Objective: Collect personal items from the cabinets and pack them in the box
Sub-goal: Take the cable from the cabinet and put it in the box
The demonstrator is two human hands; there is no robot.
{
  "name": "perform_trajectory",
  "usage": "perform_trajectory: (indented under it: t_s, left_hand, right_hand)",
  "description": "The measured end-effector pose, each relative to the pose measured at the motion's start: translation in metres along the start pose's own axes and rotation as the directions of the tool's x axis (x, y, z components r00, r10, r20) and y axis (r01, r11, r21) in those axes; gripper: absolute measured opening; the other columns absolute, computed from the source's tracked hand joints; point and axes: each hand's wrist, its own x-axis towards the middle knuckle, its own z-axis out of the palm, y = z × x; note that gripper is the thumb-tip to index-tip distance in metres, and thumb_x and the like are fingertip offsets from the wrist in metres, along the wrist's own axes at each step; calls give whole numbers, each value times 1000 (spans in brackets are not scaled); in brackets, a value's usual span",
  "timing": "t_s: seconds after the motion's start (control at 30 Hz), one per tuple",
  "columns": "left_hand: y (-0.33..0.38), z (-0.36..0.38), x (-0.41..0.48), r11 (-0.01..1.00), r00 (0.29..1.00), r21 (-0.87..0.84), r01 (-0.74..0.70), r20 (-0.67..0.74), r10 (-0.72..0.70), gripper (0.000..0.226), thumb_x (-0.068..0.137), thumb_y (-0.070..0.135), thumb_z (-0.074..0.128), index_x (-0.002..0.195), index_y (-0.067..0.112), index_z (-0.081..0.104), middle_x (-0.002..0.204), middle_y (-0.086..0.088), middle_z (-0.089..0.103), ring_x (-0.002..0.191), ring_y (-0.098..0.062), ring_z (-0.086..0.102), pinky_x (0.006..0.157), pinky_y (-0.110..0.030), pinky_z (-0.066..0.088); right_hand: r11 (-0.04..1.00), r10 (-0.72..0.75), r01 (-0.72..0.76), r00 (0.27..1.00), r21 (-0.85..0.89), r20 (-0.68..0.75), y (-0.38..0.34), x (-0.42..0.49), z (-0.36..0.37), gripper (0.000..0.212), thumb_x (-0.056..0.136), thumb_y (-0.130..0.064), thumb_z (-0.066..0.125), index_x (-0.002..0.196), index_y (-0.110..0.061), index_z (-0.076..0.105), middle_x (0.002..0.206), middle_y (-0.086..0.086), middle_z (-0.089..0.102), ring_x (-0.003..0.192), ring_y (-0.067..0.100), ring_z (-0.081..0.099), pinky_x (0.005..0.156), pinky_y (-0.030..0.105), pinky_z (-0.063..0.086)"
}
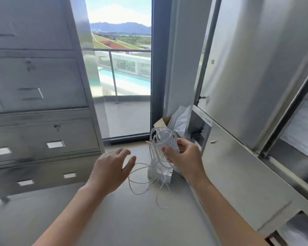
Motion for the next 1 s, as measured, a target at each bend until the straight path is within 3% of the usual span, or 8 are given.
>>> perform_trajectory:
  t_s: [0.17, 0.33, 0.53, 0.7, 1.0]
  left_hand:
    - [-42, -23, -22, 997, 998, 67, 40, -44, -37, 50, 96, 55, 28, 99, 23, 66, 99, 7, 70, 85, -21, 67, 75, -35, 47]
    - [-55, -46, -26, 994, 995, 90, 70, -82, -62, 53, 96, 53, 25, 100, 20, 67, 99, 5, 70, 85, -22, 66, 76, -36, 46]
    - [-58, -51, -14, 993, 995, 112, 47, -91, -37, 57, 95, 52, 27, 100, 15, 70, 96, 2, 71, 84, -25, 66, 77, -37, 46]
    - [-46, -35, 9, 992, 998, 126, -31, -55, 38, 54, 96, 51, 29, 100, 15, 68, 92, 2, 70, 82, -25, 65, 78, -38, 47]
    - [2, 24, 70, 984, 984, 63, -168, 72, 163, 58, 96, 56, 26, 116, 16, 63, 108, 0, 69, 100, -26, 65, 87, -41, 47]
  right_hand:
    - [999, -53, 54, 994, -6, 93, -15, -7, 50, 19, 78, -36, 87, 90, -27, 75, 78, -6, 77, 65, 10, 71, 61, 37, 61]
    - [997, -73, 75, 988, -6, 138, -33, -3, 75, 19, 79, -38, 86, 88, -28, 73, 81, -1, 77, 76, 25, 74, 73, 55, 61]
    - [998, -67, 65, 993, 26, 101, -31, 2, 79, 39, 67, -53, 79, 86, -19, 74, 78, 8, 75, 78, 40, 70, 68, 60, 57]
    - [998, -48, 50, 998, -40, 43, -18, 10, 54, 46, 67, -56, 78, 88, -15, 73, 77, 9, 74, 73, 38, 69, 66, 59, 56]
    - [988, 55, -67, 995, -139, -88, 29, 33, -6, 40, 67, -53, 77, 89, -20, 73, 79, 4, 76, 77, 31, 72, 72, 55, 59]
